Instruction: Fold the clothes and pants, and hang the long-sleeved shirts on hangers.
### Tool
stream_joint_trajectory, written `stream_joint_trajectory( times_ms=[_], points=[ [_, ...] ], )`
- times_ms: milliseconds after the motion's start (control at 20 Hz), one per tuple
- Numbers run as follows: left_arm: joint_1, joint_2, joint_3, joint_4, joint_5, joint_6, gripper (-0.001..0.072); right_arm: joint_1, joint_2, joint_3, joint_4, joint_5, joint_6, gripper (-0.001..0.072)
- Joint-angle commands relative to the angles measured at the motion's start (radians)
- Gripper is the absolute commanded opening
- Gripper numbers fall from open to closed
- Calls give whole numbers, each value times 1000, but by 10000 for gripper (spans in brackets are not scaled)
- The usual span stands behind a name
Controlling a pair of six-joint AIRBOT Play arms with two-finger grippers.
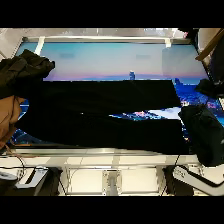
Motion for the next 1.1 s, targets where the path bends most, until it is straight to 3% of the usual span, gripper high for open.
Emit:
stream_joint_trajectory(
  times_ms=[0, 200, 400, 500, 650, 700, 750, 1050],
  points=[
    [27, -70, -96, -64, 31, 8, 581, -7, 169, -159, 11, 4, -21, 431],
    [-43, -207, -91, -286, 37, 190, 585, -7, 224, -163, 68, 10, -20, 431],
    [-132, -293, -89, -319, 107, 219, 583, -7, 248, -163, 90, 52, -12, 431],
    [-179, -307, -87, -344, 161, 248, 503, -7, 257, -163, 100, 81, -10, 431],
    [-240, -322, -70, -344, 220, 247, 465, -7, 276, -163, 105, 93, -10, 431],
    [-253, -323, -66, -345, 222, 246, 279, -7, 286, -163, 104, 93, -11, 431],
    [-261, -323, -61, -344, 222, 247, 22, -7, 298, -161, 103, 94, -11, 431],
    [-263, -300, 9, -340, 105, 247, 12, -64, 435, -169, -54, 174, -14, 431]
  ],
)
